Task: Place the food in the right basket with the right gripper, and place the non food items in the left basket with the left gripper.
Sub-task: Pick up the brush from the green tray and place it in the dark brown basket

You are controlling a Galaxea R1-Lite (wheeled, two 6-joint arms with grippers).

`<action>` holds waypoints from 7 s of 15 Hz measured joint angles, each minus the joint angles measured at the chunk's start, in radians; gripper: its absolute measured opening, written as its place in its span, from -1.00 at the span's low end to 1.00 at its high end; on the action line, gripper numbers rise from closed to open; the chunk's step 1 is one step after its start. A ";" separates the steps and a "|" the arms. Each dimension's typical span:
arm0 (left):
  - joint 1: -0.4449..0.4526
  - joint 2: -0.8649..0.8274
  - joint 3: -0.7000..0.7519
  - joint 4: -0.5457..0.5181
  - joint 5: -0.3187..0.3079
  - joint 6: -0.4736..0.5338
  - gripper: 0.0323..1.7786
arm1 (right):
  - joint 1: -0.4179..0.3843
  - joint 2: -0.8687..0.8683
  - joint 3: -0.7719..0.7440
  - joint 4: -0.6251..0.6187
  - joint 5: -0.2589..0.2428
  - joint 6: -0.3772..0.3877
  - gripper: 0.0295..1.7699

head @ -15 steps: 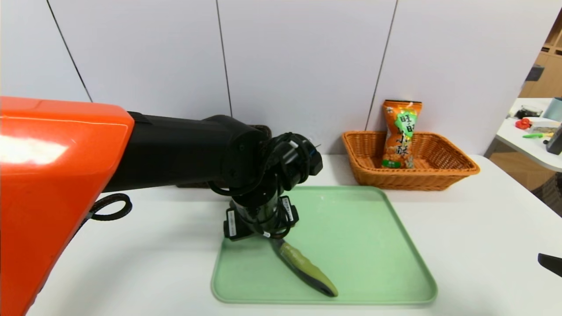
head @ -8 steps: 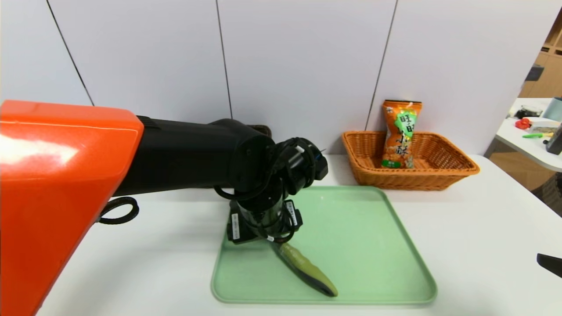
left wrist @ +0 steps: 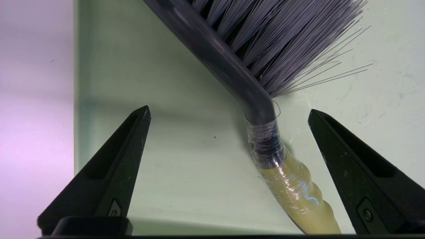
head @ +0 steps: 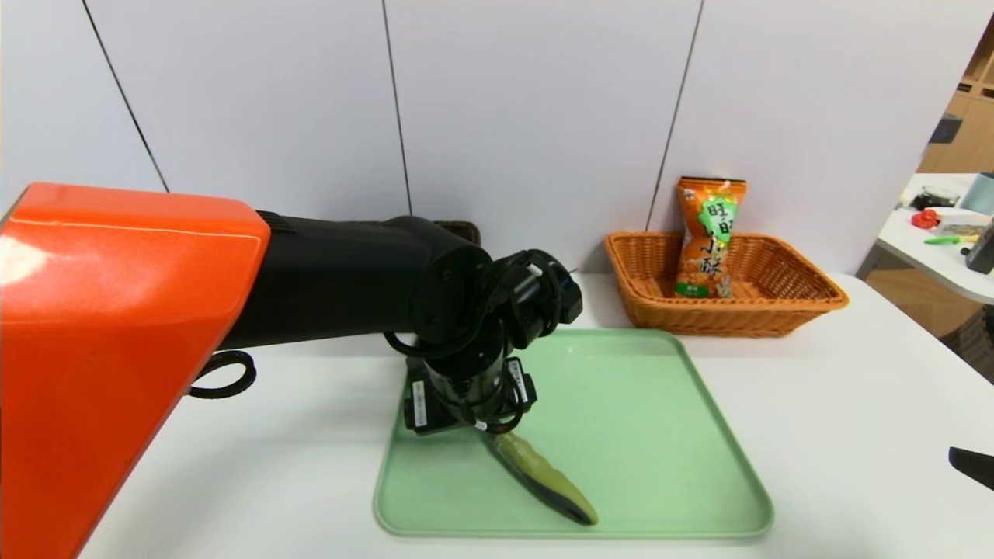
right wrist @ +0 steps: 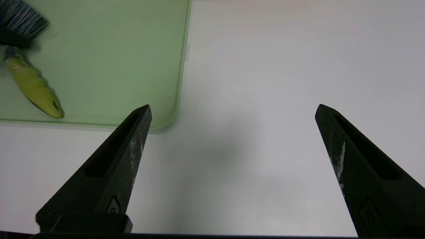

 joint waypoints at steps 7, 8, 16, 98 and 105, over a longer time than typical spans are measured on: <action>0.000 0.015 -0.007 -0.005 0.000 -0.001 0.52 | 0.000 0.000 0.001 0.001 0.000 0.000 0.92; 0.000 0.016 -0.008 -0.005 0.000 -0.001 0.35 | 0.000 -0.001 0.001 0.001 0.000 0.000 0.92; 0.002 0.026 -0.010 -0.012 -0.001 -0.006 -0.67 | 0.000 -0.013 -0.002 0.001 0.001 0.000 0.92; 0.222 -0.314 -0.202 -0.243 0.015 0.100 -0.70 | 0.001 -0.029 0.056 -0.003 0.002 -0.003 0.92; 0.326 -0.250 -0.202 -0.284 0.024 0.118 -0.70 | 0.001 -0.032 0.060 -0.003 -0.001 -0.003 0.92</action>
